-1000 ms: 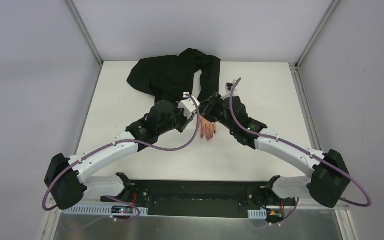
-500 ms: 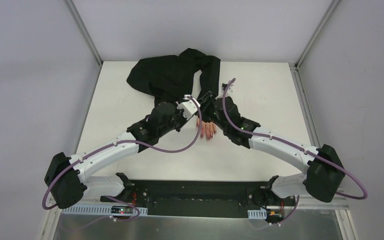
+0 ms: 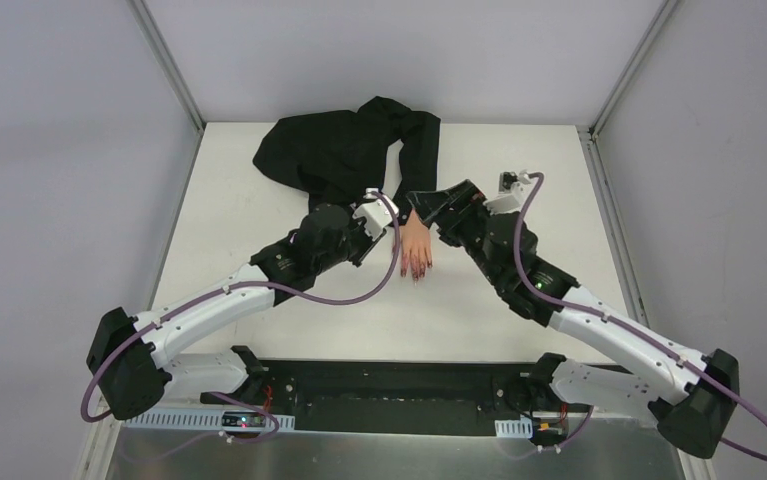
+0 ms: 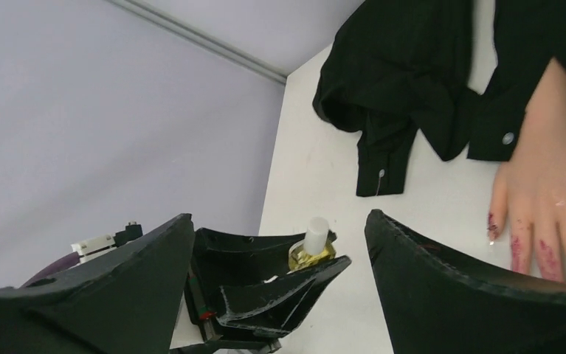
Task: Paint the nails
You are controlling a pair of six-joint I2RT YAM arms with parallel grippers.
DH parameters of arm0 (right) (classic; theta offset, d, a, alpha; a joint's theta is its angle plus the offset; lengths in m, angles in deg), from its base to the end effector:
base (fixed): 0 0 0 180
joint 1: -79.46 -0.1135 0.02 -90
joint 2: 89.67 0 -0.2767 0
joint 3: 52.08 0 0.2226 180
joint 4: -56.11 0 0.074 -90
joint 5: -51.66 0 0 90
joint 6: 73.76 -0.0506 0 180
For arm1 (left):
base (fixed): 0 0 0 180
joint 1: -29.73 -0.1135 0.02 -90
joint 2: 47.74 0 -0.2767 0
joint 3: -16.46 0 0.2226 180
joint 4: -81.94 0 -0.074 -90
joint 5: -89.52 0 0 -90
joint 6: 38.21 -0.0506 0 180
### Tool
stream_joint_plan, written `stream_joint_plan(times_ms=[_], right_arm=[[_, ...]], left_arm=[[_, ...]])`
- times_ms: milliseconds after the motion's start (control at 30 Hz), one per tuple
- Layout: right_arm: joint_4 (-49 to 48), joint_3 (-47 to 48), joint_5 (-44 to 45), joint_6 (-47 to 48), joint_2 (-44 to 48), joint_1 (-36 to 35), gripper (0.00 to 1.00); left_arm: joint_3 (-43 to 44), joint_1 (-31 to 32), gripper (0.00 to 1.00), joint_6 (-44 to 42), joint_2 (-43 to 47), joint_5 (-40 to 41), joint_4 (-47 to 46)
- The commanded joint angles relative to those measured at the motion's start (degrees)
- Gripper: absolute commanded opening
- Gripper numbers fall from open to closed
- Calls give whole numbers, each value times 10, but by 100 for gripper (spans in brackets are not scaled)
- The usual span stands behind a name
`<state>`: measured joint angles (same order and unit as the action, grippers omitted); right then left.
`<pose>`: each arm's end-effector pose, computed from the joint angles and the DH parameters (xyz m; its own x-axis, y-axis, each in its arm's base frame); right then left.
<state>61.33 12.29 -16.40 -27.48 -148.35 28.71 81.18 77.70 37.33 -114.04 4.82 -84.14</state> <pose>0.1530 0.1573 0.3729 -0.3293 0.6102 -0.7206 -0.3519 0.6289 0.6933 0.1716 -0.1834 0.3275 -0.0034 0.3752 -0.9269 0.7032 0.6600 0.2645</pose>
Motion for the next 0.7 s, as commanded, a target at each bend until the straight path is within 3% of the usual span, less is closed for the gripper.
stream_joint_plan(times_ms=[0,167,400,667], right_arm=[[-3,-33,6,34,53,30,90],[-73,-98,-114,57,105,93,94],[-328,-197,-361,115,159,116,95],[-513,-256,-443,94,179,116,94]], left_arm=[[44,2,0,58,22,-59,32],[83,-2,0,141,34,-168,57],[131,-29,0,248,17,-418,57],[140,-35,0,290,-7,-595,20]])
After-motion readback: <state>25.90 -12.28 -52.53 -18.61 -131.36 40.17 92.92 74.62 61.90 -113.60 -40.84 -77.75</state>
